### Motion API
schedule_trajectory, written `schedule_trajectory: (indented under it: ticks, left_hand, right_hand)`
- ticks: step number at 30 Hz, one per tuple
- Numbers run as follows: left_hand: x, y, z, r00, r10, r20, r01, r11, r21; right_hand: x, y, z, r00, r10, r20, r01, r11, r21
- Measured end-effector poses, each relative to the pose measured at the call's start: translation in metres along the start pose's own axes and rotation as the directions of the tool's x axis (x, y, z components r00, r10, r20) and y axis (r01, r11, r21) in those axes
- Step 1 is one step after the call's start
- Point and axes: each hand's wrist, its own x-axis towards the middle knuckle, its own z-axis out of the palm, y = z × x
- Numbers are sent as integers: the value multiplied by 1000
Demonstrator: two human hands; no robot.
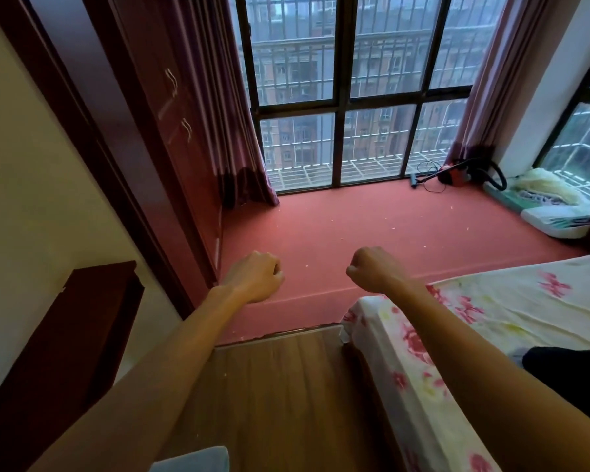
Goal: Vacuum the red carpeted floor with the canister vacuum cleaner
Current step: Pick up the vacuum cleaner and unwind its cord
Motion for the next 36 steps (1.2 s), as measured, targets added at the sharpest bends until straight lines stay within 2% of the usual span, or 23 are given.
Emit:
schedule_trajectory:
  ticks: [11,19,30,36]
  left_hand:
    - [192,-54,-4,999,49,8,-49,998,-42]
    - [330,-88,-16,993,117,-21,-118,990,-82]
    - [513,-98,-15,988,153,30,-154,987,35]
    - [628,-87,-28,986,157,50,-159,986,39]
  right_hand:
    - [179,-17,-8,997,71,19,-69,995,-78]
    - [300,-20,-35,991,128,-35,-131,984,-121]
    - [471,18,-44,978,195,-67,-200,977,-68]
    - [577,58,-71,973,219,-76,-221,975,-27]
